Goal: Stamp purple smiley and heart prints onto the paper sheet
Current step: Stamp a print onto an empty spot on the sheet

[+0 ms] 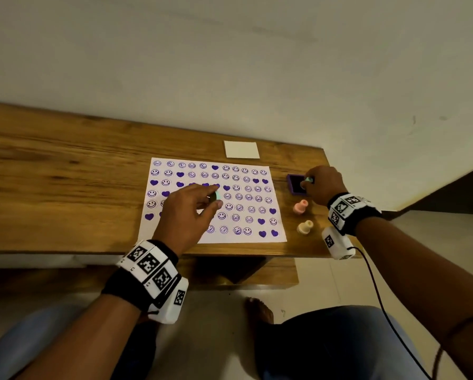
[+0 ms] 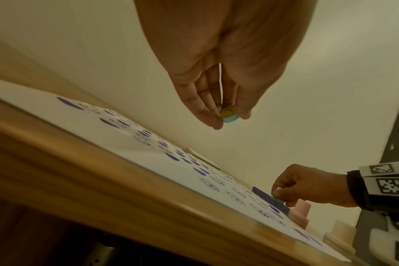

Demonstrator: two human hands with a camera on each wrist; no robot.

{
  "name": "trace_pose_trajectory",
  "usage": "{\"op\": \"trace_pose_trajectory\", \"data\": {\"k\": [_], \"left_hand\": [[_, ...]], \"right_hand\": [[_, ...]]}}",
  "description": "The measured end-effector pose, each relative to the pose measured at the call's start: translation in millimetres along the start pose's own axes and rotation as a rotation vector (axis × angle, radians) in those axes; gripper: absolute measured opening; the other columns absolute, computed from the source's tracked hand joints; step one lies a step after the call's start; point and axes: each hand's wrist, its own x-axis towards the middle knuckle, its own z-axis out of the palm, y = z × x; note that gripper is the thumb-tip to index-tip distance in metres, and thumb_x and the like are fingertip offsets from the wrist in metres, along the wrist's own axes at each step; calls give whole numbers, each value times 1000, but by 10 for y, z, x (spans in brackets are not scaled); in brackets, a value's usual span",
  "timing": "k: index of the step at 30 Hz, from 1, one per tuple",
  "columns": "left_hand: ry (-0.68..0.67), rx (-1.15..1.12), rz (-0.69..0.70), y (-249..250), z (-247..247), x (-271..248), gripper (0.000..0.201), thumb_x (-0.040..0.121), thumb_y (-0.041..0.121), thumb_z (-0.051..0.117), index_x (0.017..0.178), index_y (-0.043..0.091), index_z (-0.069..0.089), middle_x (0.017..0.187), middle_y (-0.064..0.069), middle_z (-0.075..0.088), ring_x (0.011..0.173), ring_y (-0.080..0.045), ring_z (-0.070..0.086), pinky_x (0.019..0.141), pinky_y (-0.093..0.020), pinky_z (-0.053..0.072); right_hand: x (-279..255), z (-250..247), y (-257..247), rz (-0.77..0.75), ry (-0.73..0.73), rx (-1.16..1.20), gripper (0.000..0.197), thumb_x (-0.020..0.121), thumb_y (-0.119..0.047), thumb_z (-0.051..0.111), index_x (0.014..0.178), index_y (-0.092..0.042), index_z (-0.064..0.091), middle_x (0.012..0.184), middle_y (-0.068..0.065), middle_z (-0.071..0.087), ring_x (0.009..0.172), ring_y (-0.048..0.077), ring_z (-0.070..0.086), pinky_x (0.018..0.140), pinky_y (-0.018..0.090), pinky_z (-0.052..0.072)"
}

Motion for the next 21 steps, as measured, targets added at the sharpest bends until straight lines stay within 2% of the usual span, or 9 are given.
{"op": "trace_pose_trajectory", "data": {"k": [4,9,12,15,17,19,21], "left_hand": [[16,-9,12,-20,-19,16,32,83,11,73,114,8,68,94,7,65,80,15,61,71,-2,48],[10,21,19,-21,-31,2,33,83,14,73,116,10,68,98,1,69,81,1,65,74,-9,52],[-16,94,-5,-60,-89,-44,34,83,21,73,116,13,69,100,1,70,86,-6,66,77,-24,57],[-45,239,-27,-135,-195,-55,34,83,27,73,115,14,69,109,-3,71,101,-18,64,87,-38,53],[-91,336,-40,-193,-279,-35,33,81,24,75,112,14,71,109,-5,71,105,-24,61,91,-40,49],[-110,378,-78,-253,-350,-14,33,80,20,77,111,12,72,107,-6,72,104,-27,61,91,-39,48],[-134,404,-117,-281,-375,0,32,80,18,76,111,10,72,108,-9,71,103,-28,62,90,-37,48]], "right_hand": [[78,2,50,-2,-41,-18,27,89,-27,72,109,-10,73,114,16,69,103,32,62,74,29,42],[27,-22,16,3,-43,-8,28,89,-27,72,110,-8,73,113,16,69,103,31,62,74,29,43],[2,-41,-18,9,-34,-9,30,90,-28,70,113,-9,72,116,15,68,106,30,62,76,28,43],[-45,-128,-41,14,-81,32,29,91,-28,70,112,-8,72,113,15,69,103,30,62,78,32,48],[-106,-220,-41,37,12,133,26,90,-29,71,107,-9,74,108,13,72,100,30,64,81,34,50],[-202,-322,-87,43,181,276,23,89,-31,72,102,-12,75,98,8,74,91,26,69,83,35,54],[-412,-417,-211,45,265,527,17,87,-32,73,95,-17,77,83,2,75,76,17,73,77,35,58]]}}
